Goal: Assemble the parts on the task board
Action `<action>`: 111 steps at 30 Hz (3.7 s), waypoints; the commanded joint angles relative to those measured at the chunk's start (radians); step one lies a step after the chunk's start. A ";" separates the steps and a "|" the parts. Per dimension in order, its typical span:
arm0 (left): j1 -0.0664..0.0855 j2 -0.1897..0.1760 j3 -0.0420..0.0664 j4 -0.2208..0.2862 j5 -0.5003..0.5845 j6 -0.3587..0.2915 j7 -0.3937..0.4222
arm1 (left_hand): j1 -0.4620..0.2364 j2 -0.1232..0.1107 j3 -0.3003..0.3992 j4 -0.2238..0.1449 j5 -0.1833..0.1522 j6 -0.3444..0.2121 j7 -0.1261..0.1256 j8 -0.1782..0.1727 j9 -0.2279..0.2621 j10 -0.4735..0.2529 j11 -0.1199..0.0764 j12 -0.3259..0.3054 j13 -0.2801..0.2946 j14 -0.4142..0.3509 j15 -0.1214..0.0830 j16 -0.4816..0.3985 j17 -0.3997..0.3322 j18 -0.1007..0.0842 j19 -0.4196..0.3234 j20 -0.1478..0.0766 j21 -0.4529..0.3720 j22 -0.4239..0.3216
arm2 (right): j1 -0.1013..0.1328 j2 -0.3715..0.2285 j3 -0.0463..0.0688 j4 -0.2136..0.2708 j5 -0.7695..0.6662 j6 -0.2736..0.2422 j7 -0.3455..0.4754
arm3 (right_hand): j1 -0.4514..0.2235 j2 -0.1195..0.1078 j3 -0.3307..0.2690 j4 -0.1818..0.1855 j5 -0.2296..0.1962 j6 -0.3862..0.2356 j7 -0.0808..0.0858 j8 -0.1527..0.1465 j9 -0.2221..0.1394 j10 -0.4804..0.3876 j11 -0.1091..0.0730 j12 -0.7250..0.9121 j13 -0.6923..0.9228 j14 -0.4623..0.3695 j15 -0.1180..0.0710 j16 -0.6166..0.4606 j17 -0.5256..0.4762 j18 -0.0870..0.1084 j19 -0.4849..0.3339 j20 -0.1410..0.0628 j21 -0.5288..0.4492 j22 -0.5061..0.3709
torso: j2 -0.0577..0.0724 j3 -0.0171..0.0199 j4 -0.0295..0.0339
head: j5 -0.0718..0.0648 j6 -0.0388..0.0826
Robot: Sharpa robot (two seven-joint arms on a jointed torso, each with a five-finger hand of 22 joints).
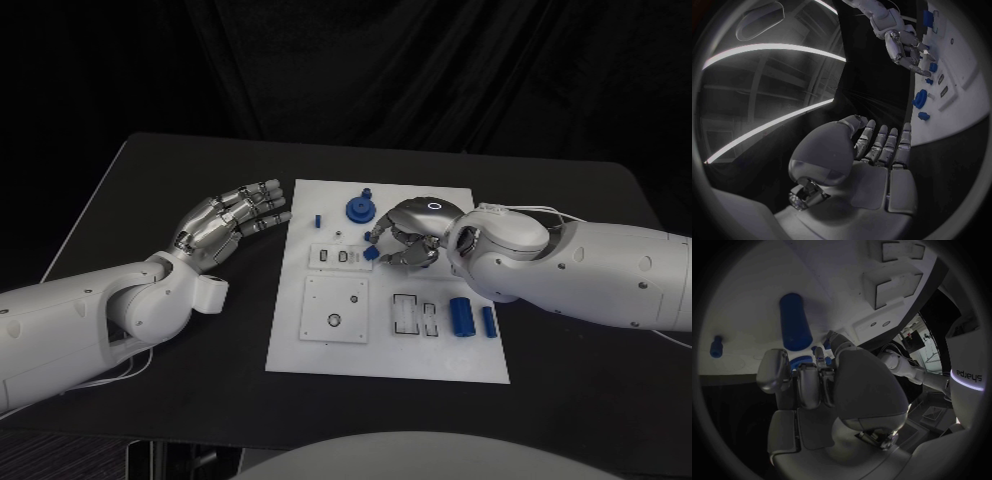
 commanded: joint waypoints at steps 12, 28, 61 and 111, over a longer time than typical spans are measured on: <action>-0.002 0.003 0.001 0.001 0.003 0.014 0.113 | -0.007 0.001 0.004 0.001 -0.001 0.000 0.004 -0.003 0.001 -0.001 0.009 0.005 0.001 -0.003 0.007 0.006 0.001 -0.015 0.006 0.000 0.006 0.000 | -0.003 0.009 0.000 0.003 -0.006 -0.019 0.021 | 0.009 0.006 0.015 0.000 0.006 0.029 -0.007 0.005 -0.006 0.031 -0.014 0.001 0.172 0.042 -0.008 0.003 0.142 0.004 0.007 -0.010 0.003 0.153 | 0.000 0.0000 0.0001 | -0.001 -0.002; -0.003 0.001 0.001 0.005 0.003 0.013 0.114 | -0.007 0.001 0.004 0.001 -0.001 0.000 0.004 -0.003 0.001 -0.001 0.009 0.005 0.001 -0.003 0.007 0.006 0.001 -0.015 0.006 0.000 0.006 0.000 | -0.003 0.014 0.000 -0.003 -0.006 -0.062 0.024 | 0.034 0.034 0.051 -0.029 0.027 0.194 -0.017 0.075 0.016 0.043 -0.022 0.006 0.186 0.050 -0.017 0.015 0.152 0.000 0.021 -0.020 0.020 0.160 | 0.000 0.0001 -0.0004 | 0.000 -0.004; -0.004 0.021 0.001 0.056 -0.097 -0.048 0.032 | -0.066 -0.089 0.198 0.052 0.005 0.296 0.063 0.042 0.009 1.331 -0.118 1.041 1.477 1.356 -0.144 1.257 1.519 -0.047 0.687 -0.129 1.262 1.086 | 0.022 -0.049 0.001 0.068 -0.007 -0.127 0.065 | -0.022 -0.018 0.087 -0.039 0.334 0.222 -0.013 0.104 0.075 0.045 -0.005 0.005 0.187 0.050 -0.003 0.016 0.153 -0.004 0.028 -0.008 0.040 0.166 | -0.027 0.0036 -0.0014 | 0.021 0.014; -0.017 0.170 0.001 -0.074 -0.266 0.233 -0.272 | -0.154 -0.057 0.050 0.236 -0.263 0.175 0.058 -0.081 0.002 1.366 -0.130 1.045 1.508 1.356 -0.155 1.257 1.519 -0.081 1.013 -0.096 1.334 1.329 | 0.021 0.013 0.001 0.047 -0.007 -0.108 0.079 | -0.030 -0.015 0.096 -0.043 0.276 0.215 -0.017 0.119 0.107 0.042 -0.008 0.004 0.184 0.049 -0.006 0.011 0.150 -0.002 0.024 -0.011 0.032 0.163 | -0.041 0.0066 0.0014 | 0.020 -0.012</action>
